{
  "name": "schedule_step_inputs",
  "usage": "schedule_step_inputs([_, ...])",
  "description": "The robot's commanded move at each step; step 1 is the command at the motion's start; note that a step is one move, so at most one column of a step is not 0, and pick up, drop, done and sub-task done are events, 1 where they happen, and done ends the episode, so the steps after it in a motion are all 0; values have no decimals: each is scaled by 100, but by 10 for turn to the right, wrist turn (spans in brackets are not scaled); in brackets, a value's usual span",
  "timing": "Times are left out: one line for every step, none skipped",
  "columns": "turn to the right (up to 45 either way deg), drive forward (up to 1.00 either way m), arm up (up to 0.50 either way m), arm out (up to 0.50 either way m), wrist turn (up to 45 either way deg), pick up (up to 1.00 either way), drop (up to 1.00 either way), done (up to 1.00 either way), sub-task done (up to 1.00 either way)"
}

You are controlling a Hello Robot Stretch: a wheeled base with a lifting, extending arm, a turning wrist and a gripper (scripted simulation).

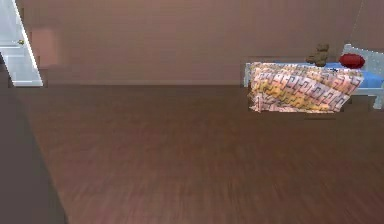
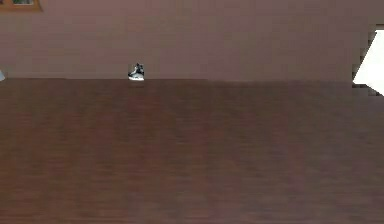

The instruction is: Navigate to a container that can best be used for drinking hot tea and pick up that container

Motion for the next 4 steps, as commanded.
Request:
schedule_step_inputs([0, 85, 0, 0, 0, 0, 0, 0, 0])
schedule_step_inputs([-450, 0, 0, 0, 0, 0, 0, 0, 0])
schedule_step_inputs([0, 5, 0, 0, 0, 0, 0, 0, 0])
schedule_step_inputs([-60, 0, 0, 0, 0, 0, 0, 0, 0])
